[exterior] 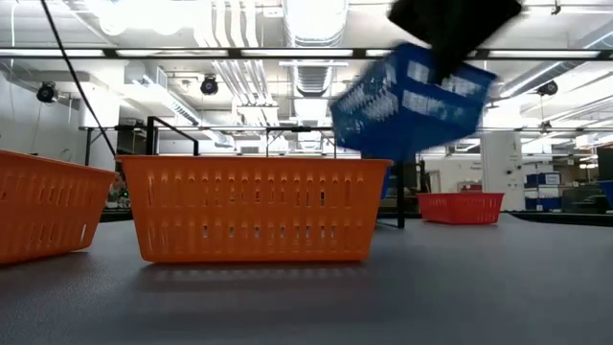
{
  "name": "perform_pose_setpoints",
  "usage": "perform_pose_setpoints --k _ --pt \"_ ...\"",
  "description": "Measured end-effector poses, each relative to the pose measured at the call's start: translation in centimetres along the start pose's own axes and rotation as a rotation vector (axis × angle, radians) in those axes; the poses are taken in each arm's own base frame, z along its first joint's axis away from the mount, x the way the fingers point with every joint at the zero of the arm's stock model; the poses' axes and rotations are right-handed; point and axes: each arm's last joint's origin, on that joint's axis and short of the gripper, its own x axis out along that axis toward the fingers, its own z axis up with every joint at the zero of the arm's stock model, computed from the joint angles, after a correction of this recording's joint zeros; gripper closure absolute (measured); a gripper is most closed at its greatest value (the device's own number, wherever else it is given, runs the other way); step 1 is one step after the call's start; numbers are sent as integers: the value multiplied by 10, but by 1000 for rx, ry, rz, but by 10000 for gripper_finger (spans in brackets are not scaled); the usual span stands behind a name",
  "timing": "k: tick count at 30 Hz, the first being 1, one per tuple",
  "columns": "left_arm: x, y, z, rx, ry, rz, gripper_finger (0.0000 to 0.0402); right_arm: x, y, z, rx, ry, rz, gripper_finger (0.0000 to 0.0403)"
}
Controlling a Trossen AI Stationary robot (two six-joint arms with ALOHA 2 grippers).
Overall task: Stack baskets on shelf by color
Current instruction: Stack the left blue basket on top of the blue basket on the shelf
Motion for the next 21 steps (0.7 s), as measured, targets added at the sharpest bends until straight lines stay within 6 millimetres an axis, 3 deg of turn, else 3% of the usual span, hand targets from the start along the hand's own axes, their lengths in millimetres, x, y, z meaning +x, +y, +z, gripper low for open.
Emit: perform_pose_setpoints --k 4,10,21 --pt "-14 9 3 -98 -37 6 379 -15 -27 15 73 -65 -133 394" --pt "-23 6 -11 -112 -26 -17 379 -31 -85 24 158 -111 -219 394" --pt "-29 10 -11 -122 -45 -15 379 -29 -190 -6 299 -89 -215 394"
